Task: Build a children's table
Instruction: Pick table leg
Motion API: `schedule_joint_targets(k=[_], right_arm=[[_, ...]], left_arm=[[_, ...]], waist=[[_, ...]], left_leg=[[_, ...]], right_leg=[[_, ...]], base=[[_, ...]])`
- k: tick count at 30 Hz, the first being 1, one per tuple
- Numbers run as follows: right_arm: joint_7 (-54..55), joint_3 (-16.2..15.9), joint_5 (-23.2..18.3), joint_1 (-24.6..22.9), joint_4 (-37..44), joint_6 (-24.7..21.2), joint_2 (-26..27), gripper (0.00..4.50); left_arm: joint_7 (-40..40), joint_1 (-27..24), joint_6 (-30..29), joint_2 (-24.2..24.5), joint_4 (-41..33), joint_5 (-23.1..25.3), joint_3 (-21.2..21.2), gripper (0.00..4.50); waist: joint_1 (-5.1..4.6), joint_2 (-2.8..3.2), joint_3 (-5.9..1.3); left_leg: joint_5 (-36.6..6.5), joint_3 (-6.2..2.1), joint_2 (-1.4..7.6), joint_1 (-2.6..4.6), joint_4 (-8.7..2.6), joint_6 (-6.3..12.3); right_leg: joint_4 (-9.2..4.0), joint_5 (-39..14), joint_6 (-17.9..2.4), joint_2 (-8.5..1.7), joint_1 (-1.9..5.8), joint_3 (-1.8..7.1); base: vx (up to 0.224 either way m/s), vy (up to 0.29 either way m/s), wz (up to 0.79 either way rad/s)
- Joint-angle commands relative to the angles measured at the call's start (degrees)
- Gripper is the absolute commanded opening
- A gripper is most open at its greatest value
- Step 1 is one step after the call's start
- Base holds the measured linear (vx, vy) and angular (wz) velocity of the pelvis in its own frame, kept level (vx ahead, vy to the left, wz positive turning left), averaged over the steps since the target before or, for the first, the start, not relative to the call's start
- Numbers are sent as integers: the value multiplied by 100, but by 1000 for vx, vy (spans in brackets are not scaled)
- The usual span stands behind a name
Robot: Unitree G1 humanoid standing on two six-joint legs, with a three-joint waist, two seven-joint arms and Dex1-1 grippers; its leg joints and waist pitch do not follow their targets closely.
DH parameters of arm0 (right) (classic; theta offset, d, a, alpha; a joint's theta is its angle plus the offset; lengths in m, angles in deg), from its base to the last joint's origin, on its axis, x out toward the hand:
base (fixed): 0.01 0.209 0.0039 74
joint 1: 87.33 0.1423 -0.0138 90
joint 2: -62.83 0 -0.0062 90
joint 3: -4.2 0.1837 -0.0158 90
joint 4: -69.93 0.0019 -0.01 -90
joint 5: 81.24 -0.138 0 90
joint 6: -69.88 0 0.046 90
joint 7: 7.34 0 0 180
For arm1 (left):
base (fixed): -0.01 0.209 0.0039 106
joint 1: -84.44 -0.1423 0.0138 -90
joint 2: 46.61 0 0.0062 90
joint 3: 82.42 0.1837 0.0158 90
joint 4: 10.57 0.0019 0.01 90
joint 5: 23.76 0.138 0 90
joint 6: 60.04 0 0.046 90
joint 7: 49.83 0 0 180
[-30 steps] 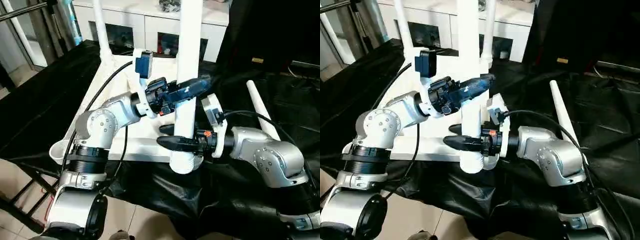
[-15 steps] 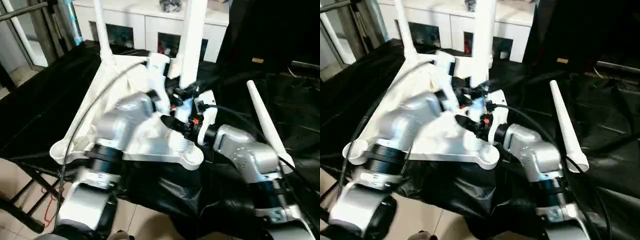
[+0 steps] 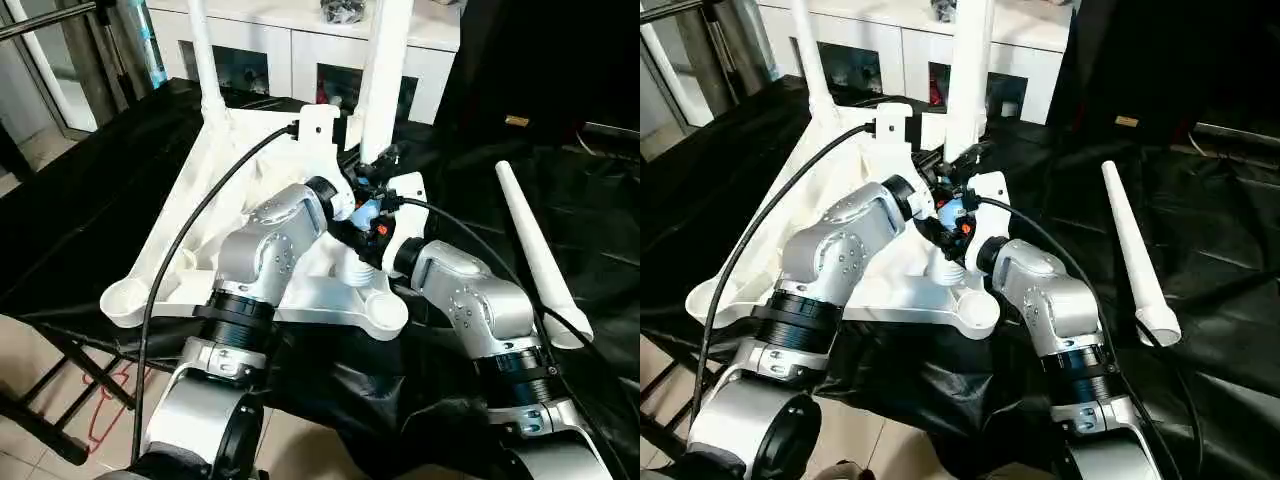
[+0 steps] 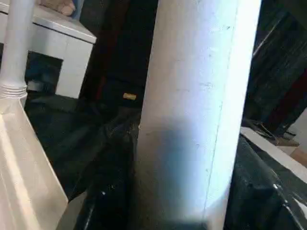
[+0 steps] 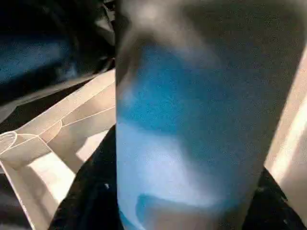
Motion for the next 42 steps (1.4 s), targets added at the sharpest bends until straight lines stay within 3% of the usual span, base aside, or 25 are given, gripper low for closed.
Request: schedule_joint_targets(k=[1, 4, 7, 11, 13, 15, 19, 21, 23, 32, 35, 42], right_arm=[[-286, -63, -175, -80, 278, 56, -2, 256], [-654, -48, -363, -98, 358, -190, -209, 294], [-1352, -26, -714, -182, 570, -458, -579, 302], [-2226, -28, -1089, -266, 802, -796, -1115, 348], [-2349, -42, -1107, -264, 805, -826, -1215, 351], [-2645, -110, -1173, -260, 824, -894, -1428, 353], [-3028, -142, -1388, -306, 938, -1081, -1620, 353], [-3186, -161, -1499, -333, 986, -1197, -1693, 317], [-3208, -168, -1515, -338, 993, -1216, -1705, 317], [-3174, -235, -1549, -432, 1074, -1237, -1662, 236], [-2983, -224, -1482, -447, 1082, -1157, -1567, 213], [-2371, -153, -1219, -386, 954, -896, -1275, 191]], left_arm=[[-105, 65, 197, 83, 3, -84, -293, 203], [328, 15, 158, 167, -110, -200, -195, 189], [1021, -34, 10, 346, -267, -398, -56, 186], [2203, -101, -546, 594, -513, -997, 19, 186], [2604, -146, -778, 683, -644, -1251, 50, 186], [3492, -267, -1186, 947, -942, -1670, 241, 186], [4197, -338, -1441, 1195, -1204, -1927, 442, 186], [4404, -316, -1510, 1232, -1248, -2008, 447, 186], [4444, -312, -1518, 1237, -1254, -2022, 445, 186], [4255, -292, -1503, 1162, -1229, -2054, 329, 186], [3928, -247, -1359, 1068, -1093, -1870, 241, 256], [2154, -73, -435, 639, -699, -930, 51, 268]], waist=[[-8, -81, -444], [-6, -66, -457], [35, -56, -456], [76, -90, -451], [71, -86, -442], [68, -95, -435], [25, -87, -421], [29, -85, -420], [27, -83, -418], [32, -76, -437], [35, -64, -438], [29, -94, -452]], left_leg=[[-580, -46, 169, 66, -349, 199], [-565, -46, 176, 91, -342, 241], [-548, -41, 196, 113, -342, 264], [-519, -34, 195, 95, -337, 314], [-544, -30, 202, 92, -336, 292], [-593, -28, 195, 100, -342, 260], [-745, -32, 200, 111, -349, 236], [-757, -32, 202, 107, -352, 187], [-755, -37, 206, 103, -354, 172], [-654, -38, 195, 91, -343, 155], [-688, -43, 190, 92, -343, 124], [-655, -54, 194, 85, -339, 87]], right_leg=[[-392, -680, -969, -442, 381, 285], [-389, -738, -983, -441, 367, 280], [-384, -699, -1035, -439, 355, 284], [-349, -599, -1145, -457, 381, 282], [-359, -742, -1196, -464, 353, 280], [-360, -896, -1222, -465, 350, 275], [-400, -1136, -1111, -451, 343, 279], [-404, -1217, -1090, -450, 344, 281], [-405, -1235, -1060, -449, 340, 281], [-394, -1039, -1070, -442, 351, 278], [-396, -1119, -1043, -442, 355, 275], [-405, -1047, -944, -444, 372, 273]], base=[[0, 0, 0], [0, 0, 0], [0, 0, 0], [0, 0, 0], [0, 0, 0], [0, 0, 0], [0, 0, 0], [0, 0, 0], [0, 0, 0], [0, 0, 0], [0, 0, 0], [0, 0, 0]])
